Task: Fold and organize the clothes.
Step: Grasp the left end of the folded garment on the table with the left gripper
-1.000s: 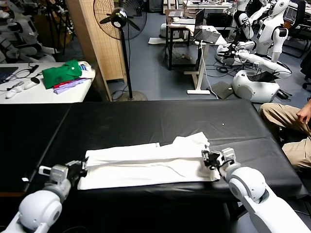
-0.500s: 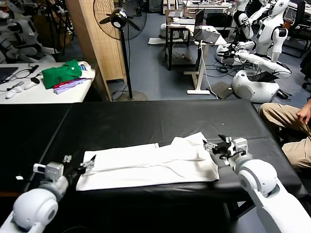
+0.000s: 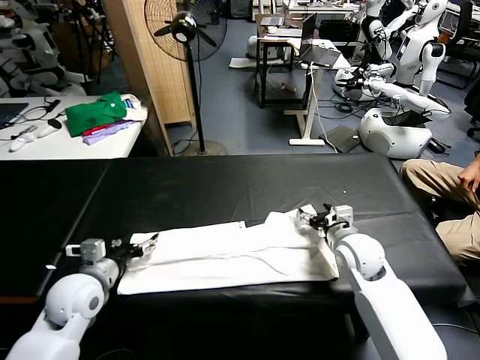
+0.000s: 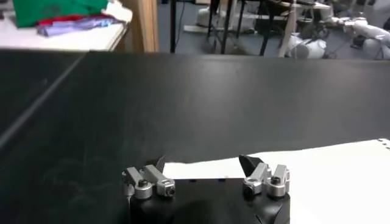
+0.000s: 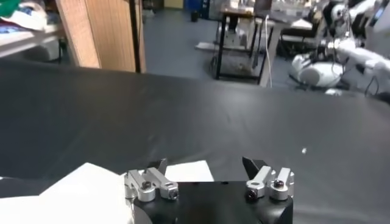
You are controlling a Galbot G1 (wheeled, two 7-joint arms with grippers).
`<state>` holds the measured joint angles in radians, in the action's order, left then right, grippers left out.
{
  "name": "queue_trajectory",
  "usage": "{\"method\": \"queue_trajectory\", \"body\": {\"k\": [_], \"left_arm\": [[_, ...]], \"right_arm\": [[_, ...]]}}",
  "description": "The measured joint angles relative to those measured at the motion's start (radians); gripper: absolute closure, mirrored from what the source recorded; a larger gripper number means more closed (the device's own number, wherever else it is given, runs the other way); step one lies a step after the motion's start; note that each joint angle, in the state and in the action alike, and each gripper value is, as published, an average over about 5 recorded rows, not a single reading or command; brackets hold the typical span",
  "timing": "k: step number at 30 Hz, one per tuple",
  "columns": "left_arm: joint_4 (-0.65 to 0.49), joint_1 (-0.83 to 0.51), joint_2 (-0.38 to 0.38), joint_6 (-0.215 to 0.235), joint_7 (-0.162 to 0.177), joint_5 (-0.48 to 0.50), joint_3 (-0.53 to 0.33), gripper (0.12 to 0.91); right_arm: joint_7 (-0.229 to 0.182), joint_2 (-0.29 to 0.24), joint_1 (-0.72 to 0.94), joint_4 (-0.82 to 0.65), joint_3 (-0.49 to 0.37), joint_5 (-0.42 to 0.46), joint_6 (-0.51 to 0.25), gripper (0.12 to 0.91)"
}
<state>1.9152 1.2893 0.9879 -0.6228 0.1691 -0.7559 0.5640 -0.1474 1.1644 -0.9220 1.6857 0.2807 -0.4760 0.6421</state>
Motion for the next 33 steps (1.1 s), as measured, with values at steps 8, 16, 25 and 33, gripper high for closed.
{"method": "queue_trajectory", "body": {"k": [8,16,25,33], "left_arm": [[-0.025,0.004,0.014,0.032,0.001,0.054,0.001,0.704],[-0.058,0.014,0.024,0.086,-0.024,0.189,-0.001,0.904],[-0.099,-0.018,0.053,0.183,-0.059,0.381,-0.030,0.903],[-0.088,-0.022,0.055,0.182,-0.070,0.410,-0.039,0.863]], "right_arm": [[-0.007,0.029,-0.021,-0.012,-0.002,0.009,-0.017,0.874],[-0.042,0.044,-0.044,0.006,0.004,0.036,-0.050,0.900],[-0.119,0.099,-0.119,0.052,0.032,0.162,-0.110,0.900],[-0.075,0.104,-0.185,0.107,0.059,0.151,-0.092,0.679]]}}
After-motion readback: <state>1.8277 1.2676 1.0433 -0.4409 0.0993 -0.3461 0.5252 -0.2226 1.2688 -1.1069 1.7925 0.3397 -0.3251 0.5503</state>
